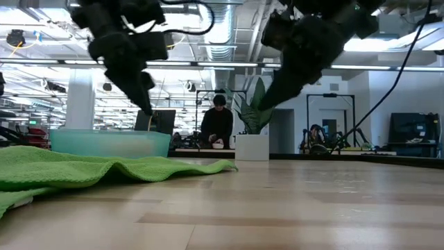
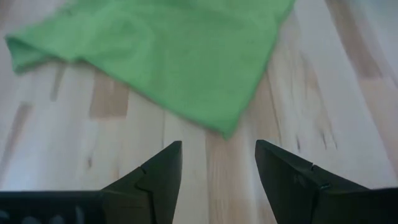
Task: Roll microfiber towels into tight, uniform cylinder then place into a basket
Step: Fold the light green microfiber cloth
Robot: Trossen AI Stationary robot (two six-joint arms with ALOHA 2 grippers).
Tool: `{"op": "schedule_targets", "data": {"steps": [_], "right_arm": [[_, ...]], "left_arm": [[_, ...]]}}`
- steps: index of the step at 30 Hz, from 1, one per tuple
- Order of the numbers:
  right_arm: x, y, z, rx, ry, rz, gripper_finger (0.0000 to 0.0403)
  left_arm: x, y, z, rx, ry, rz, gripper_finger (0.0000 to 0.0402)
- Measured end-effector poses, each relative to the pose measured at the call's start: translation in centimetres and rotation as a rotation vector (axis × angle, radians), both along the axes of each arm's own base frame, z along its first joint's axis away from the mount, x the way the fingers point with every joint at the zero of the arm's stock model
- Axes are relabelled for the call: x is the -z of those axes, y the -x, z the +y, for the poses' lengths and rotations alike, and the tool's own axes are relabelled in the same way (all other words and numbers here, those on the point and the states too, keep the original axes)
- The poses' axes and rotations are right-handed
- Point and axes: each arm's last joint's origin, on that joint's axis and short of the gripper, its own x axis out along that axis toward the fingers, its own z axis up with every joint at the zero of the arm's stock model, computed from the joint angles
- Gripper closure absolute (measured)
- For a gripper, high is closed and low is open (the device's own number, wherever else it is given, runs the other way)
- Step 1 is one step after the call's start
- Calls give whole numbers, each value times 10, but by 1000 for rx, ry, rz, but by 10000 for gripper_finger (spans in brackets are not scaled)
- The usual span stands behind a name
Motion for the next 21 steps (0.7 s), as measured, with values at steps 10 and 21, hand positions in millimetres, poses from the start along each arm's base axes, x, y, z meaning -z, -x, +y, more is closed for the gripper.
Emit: {"op": "schedule_targets", "data": {"steps": [10,21], "right_arm": [[6,-15,-1,16,-17,-84,178],[12,-23,-4,127,-127,-103,178]], "left_arm": [[15,50,-18,-181,-5,-47,223],[28,98,-11,-532,28,-74,223]]}}
